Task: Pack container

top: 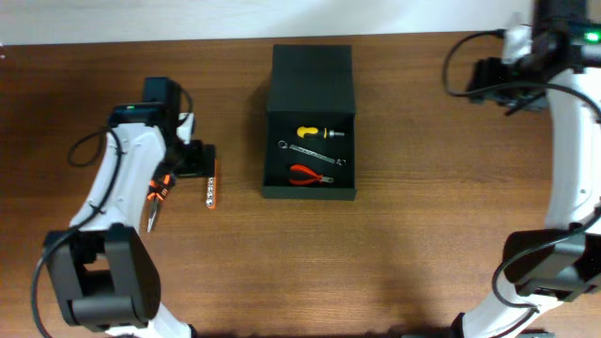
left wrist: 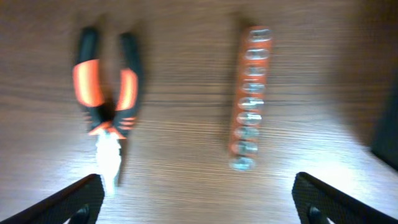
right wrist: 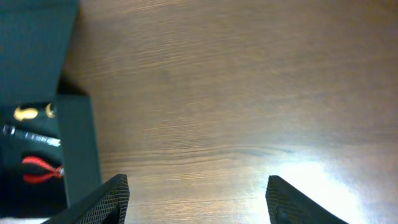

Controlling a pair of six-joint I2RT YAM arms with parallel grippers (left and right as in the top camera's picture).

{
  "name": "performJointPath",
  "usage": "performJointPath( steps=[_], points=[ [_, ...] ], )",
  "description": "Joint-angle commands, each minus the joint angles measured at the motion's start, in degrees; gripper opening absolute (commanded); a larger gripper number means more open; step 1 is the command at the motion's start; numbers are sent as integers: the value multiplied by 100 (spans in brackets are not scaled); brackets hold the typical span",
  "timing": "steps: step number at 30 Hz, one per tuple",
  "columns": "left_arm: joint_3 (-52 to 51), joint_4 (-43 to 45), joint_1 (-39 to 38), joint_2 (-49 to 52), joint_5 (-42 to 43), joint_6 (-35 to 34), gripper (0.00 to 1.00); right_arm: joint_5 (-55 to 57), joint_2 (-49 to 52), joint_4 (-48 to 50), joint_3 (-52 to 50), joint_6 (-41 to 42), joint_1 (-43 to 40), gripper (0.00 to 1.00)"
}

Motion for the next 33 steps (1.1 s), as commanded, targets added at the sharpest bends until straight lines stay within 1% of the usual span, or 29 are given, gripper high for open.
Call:
performJointPath(
  steps=[1,4,7,10,13,17,18,21,24,27,33],
  points=[
    [79,11,520,245,-179,448,97,-227,15,-22,13,111,-284,70],
    [79,74,892,426,-157,459,96,-227,15,-22,7,109,-415,69],
    [81,245,1093,555,-160,831,95,-225,15,-28,2,109,-431,70],
    [79,590,1150,584,-162,1106,93,-227,15,-46,2,109,-420,69],
    [79,855,1137,590,-160,1532,93,-227,15,-66,2,109,-420,69],
    [79,901,1132,590,-157,1919,95,-225,15,-151,2,109,-420,68],
    [79,887,1132,590,-153,1923,97,-223,15,-179,2,107,-420,69],
    [79,885,1132,590,59,1838,98,-225,15,-214,2,109,-420,69],
    [79,907,1132,590,127,1344,98,-225,15,-216,2,109,-420,68],
    [66,909,1132,590,129,1056,97,-225,15,-219,2,109,-420,68],
    [55,885,1132,730,129,955,97,-225,15,-219,2,107,-420,68]
  ],
)
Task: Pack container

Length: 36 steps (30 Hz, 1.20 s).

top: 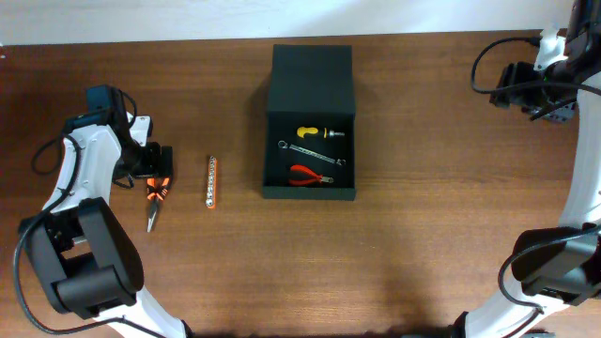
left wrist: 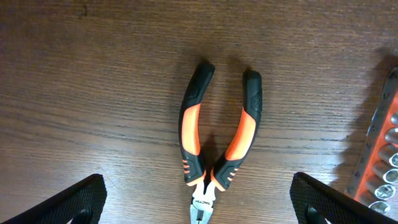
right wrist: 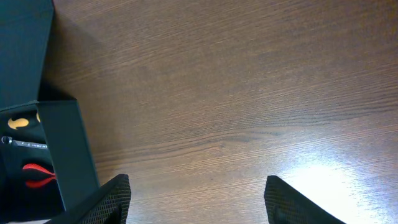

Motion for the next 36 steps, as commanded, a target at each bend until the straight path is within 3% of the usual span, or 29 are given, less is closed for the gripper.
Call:
performJointPath(
  steps=[1,10,23,27,36],
  points=[
    [52,-13,-4,269,90,-179,97,-76,15,-9,2,48,11,68],
    [50,-111,-4,942,87,136,93,-74,15,-9,2,48,11,68],
    [50,-221,-7,962,90,507,89,-74,15,-7,2,48,11,68],
    [50,-177,-7,962,94,831,77,-74,15,-4,2,48,11,68],
    [50,-92,-7,962,413,1097,63,-74,15,-9,2,48,11,66]
  ],
)
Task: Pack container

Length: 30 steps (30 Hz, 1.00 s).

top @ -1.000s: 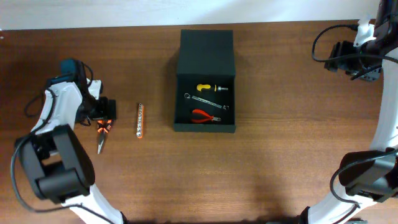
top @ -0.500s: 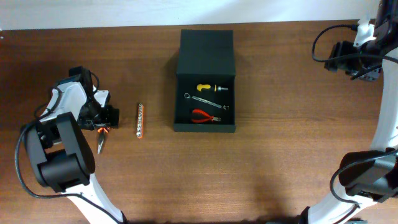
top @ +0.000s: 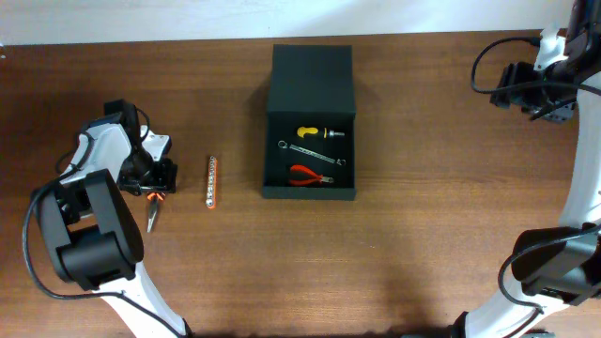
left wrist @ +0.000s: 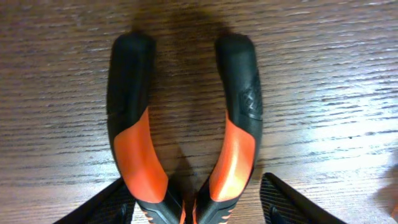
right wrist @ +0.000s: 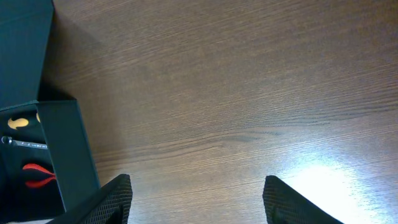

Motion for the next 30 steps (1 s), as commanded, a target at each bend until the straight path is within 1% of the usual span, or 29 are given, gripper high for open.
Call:
performJointPath(
  steps=[1,4,6,10,12,18,20,22,25,28,30],
  points=[
    [42,11,-7,15,173,190,61,-74,15,-9,2,48,11,66],
    [42,-42,-7,15,173,190,62,-74,15,-9,2,48,11,66],
    [42,-133,-7,15,173,188,65,-74,15,-7,2,48,11,66],
    [42,-328,-7,15,149,188,68,-74,15,-2,2,48,9,66],
    [42,-415,-4,15,144,229,72,-72,15,-2,2,48,9,66],
    [42,-461,-4,15,87,372,72,-70,15,-2,2,46,9,66],
    [42,-459,-4,15,85,496,70,-70,15,-2,2,46,9,66],
    [42,-442,-4,20,85,614,65,-68,15,-2,2,46,9,66],
    [42,-398,-4,26,87,640,63,-26,15,-2,2,44,9,66],
    [42,-332,-4,28,85,640,54,63,15,-4,2,46,9,66],
    [42,-328,-4,28,85,643,51,79,15,-7,2,26,9,66]
  ],
)
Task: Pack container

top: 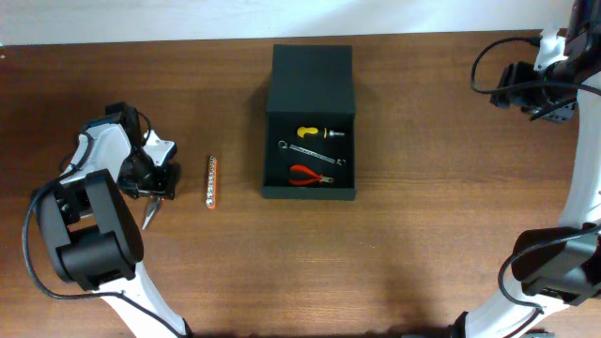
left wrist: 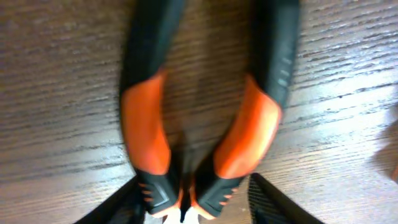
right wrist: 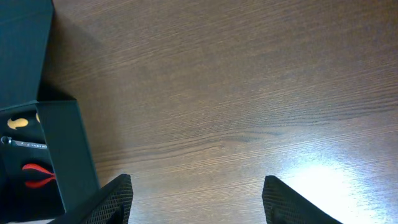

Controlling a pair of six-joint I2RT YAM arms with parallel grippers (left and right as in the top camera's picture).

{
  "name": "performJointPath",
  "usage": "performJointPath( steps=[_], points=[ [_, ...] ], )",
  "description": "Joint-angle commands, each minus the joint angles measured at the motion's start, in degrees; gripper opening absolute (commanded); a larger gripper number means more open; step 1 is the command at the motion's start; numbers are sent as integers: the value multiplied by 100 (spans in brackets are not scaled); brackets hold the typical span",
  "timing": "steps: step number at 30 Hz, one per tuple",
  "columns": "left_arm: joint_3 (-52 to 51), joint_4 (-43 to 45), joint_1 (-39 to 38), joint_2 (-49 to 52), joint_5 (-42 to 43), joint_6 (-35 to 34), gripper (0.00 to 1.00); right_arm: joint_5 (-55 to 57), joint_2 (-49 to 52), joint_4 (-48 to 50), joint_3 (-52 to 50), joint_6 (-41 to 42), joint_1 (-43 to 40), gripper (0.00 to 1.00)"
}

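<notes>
Orange-and-black pliers (left wrist: pixel 199 124) lie on the table at the left, their handles filling the blurred left wrist view. My left gripper (left wrist: pixel 196 196) is low over them, open, with a finger (left wrist: pixel 273 199) on each side of the pliers' joint. In the overhead view that gripper (top: pixel 155 183) covers the handles and only the pliers' nose (top: pixel 147 218) shows. The open black box (top: pixel 310 188) holds a yellow-handled tool (top: pixel 310 132), a wrench (top: pixel 310 153) and red pliers (top: pixel 310 175). My right gripper (right wrist: pixel 196 183) hangs open over bare table.
An orange socket strip (top: pixel 212 181) lies between the pliers and the box. The box's lid (top: pixel 312 77) stands open at the back. The right arm (top: pixel 526 84) is at the far right back; the box wall (right wrist: pixel 68 155) shows at the left of its view.
My left gripper has come lower over the pliers, which look larger, and its fingers stand slightly closer together around the joint. The right arm has not moved.
My left gripper was first between the pliers and the socket strip, with the right arm nearer the box. Then the left gripper was above the pliers' handles and the right arm farther right. It then dropped close over the pliers, and now straddles their joint.
</notes>
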Motion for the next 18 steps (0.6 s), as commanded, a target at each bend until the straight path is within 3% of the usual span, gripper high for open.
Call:
performJointPath(
  steps=[1,3,9,15,18],
  points=[
    [42,15,-4,28,48,129,48,68,15,-7,2,33,9,66],
    [42,24,-4,28,48,219,34,68,15,-7,2,33,9,66],
    [42,28,-4,28,48,282,29,68,15,-7,2,33,9,66],
    [42,90,-4,28,52,280,2,68,15,-7,2,33,9,66],
    [42,87,-7,26,70,225,2,68,15,-4,2,33,9,66]
  ],
)
